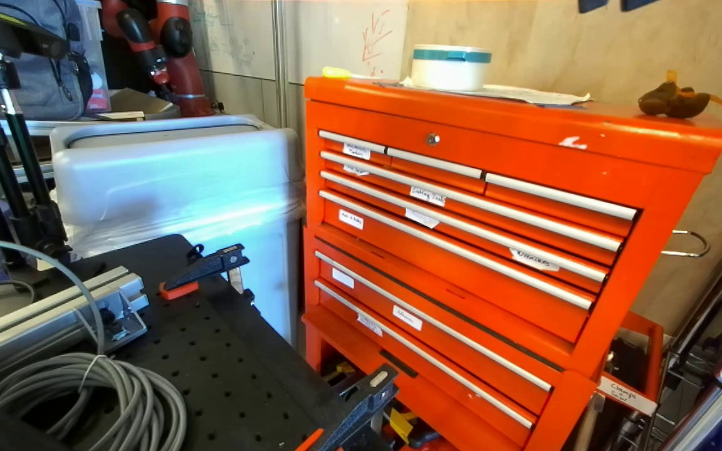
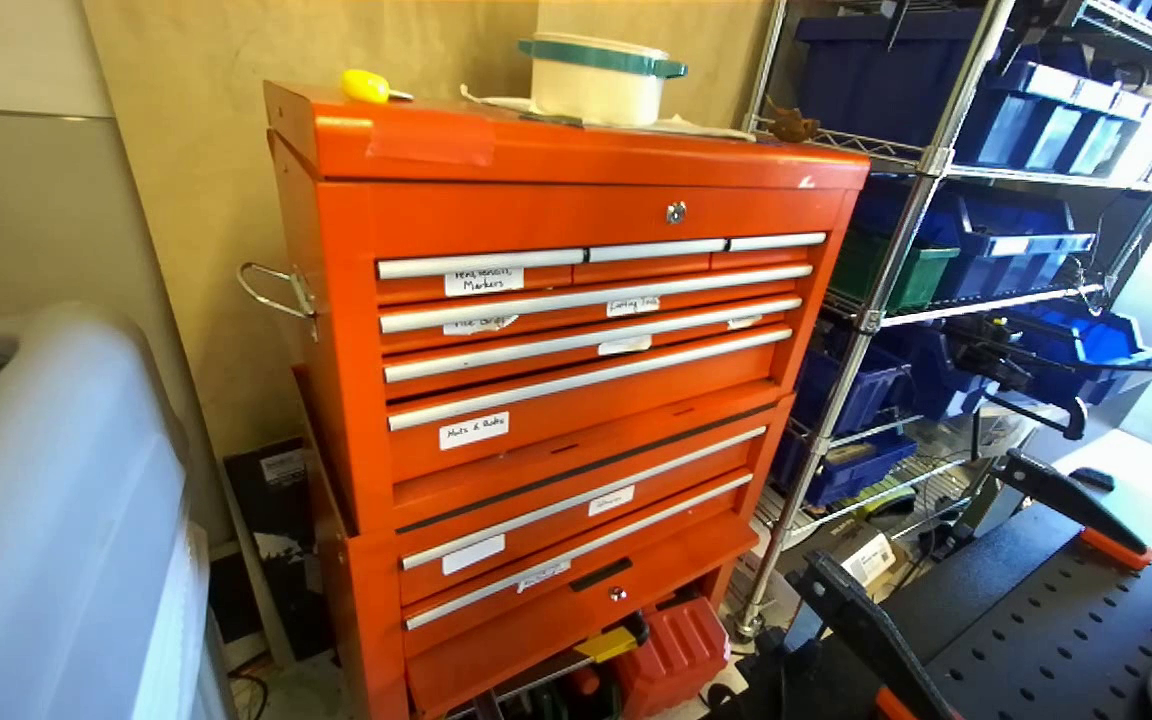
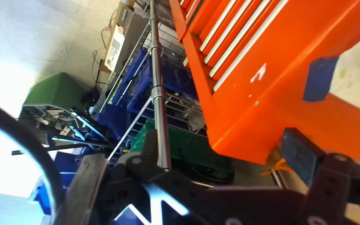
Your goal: Put the brown object in the white bowl
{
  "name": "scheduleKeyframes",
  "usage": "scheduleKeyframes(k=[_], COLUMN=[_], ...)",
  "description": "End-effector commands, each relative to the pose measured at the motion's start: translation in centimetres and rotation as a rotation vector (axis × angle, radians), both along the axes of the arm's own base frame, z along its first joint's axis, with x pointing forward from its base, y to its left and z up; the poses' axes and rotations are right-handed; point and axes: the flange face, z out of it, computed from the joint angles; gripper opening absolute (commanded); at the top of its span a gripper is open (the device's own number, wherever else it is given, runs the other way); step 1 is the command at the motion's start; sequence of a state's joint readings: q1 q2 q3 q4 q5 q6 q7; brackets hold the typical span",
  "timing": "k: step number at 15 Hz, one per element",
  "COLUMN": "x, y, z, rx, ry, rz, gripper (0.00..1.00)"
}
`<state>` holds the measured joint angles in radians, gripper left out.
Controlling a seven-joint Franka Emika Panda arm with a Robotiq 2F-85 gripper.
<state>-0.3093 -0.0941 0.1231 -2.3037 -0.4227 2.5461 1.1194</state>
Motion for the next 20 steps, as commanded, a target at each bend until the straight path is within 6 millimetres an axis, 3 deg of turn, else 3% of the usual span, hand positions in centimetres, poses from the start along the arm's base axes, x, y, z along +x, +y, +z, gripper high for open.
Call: scheduleKeyframes(k=[1,4,10,16,20], x=[3.2,4.9,9.4,13.6,15.3], y=[-2.9,-4.0,-3.7,-4.5,-4.3], z=[-1.6,-2.7,-3.3,-5.3,-7.3], rx=[-0.016,0.016,0.155,0.154,0.160], ry=[-0.019,-0.050,-0.153,-0.217,-0.216], rz=[-0.141,-0.250,-0.497,-0.627,-0.654], gripper=[1.00,1.00,1.00,1.00,1.00])
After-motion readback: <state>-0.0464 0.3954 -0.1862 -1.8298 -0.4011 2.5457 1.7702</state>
